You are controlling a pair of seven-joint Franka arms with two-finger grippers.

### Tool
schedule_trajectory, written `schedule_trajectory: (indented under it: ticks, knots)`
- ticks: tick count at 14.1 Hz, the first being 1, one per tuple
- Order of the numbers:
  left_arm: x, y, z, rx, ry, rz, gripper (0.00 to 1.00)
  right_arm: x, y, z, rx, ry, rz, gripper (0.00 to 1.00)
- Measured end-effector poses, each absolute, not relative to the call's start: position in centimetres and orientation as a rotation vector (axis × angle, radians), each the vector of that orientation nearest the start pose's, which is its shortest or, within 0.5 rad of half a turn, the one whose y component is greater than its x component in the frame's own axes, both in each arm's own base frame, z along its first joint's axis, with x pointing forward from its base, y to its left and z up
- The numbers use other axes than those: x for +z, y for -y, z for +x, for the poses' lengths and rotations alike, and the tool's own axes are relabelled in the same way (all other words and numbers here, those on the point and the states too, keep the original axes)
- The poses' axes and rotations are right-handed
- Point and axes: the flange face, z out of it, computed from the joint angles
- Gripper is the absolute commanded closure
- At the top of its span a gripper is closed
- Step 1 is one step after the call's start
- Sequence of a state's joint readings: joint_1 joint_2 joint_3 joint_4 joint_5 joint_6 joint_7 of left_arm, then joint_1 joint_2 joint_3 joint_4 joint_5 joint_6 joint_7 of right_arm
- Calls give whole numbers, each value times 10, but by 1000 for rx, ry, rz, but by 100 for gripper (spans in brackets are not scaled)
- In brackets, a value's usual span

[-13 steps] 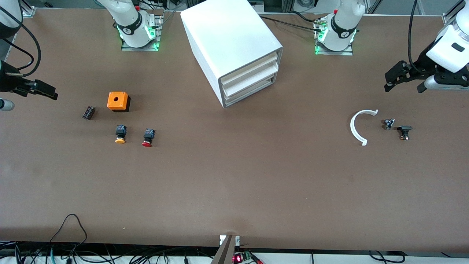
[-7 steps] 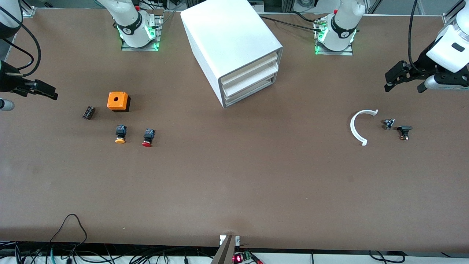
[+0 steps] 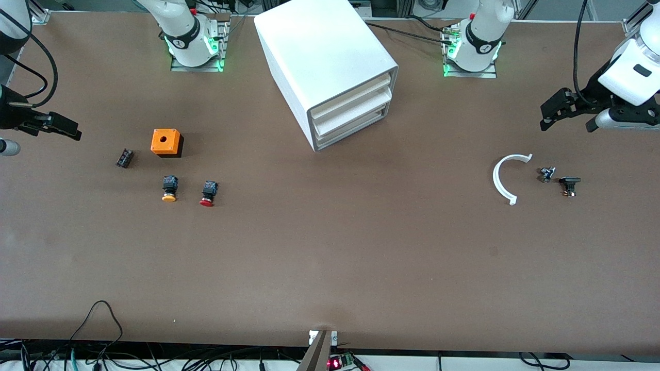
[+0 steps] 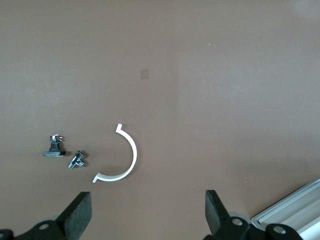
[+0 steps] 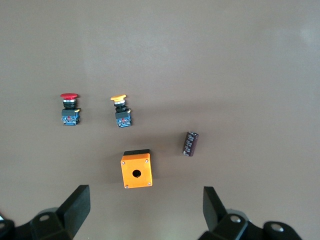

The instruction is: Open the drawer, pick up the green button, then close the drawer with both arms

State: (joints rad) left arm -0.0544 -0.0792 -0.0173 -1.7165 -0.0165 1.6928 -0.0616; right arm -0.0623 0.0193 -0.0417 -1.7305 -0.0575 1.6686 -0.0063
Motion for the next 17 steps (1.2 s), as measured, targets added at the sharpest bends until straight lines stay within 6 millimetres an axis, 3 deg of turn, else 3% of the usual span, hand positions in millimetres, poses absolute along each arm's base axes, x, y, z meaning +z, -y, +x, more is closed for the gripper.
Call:
schedule_trajectory:
  ticks: [4, 6, 10, 12, 15, 17]
  knots:
    - [586, 47, 547, 2, -32, -3157, 0, 547, 64, 557, 135, -142, -3189, 0]
    - [558, 70, 553, 104, -92, -3153, 0, 547, 63, 557, 135, -141, -3189, 0]
    - [476, 127, 571, 379, -164, -3257, 0, 546, 63, 557, 136, -140, -3189, 0]
    - [435, 144, 574, 553, -126, -3345, 0, 546, 63, 556, 137, -140, -3189, 0]
    - [345, 163, 568, 939, 26, -3449, 0, 546, 63, 556, 138, -140, -3188, 0]
    - [313, 168, 568, 1053, 91, -3468, 0, 546, 63, 556, 137, -140, -3188, 0]
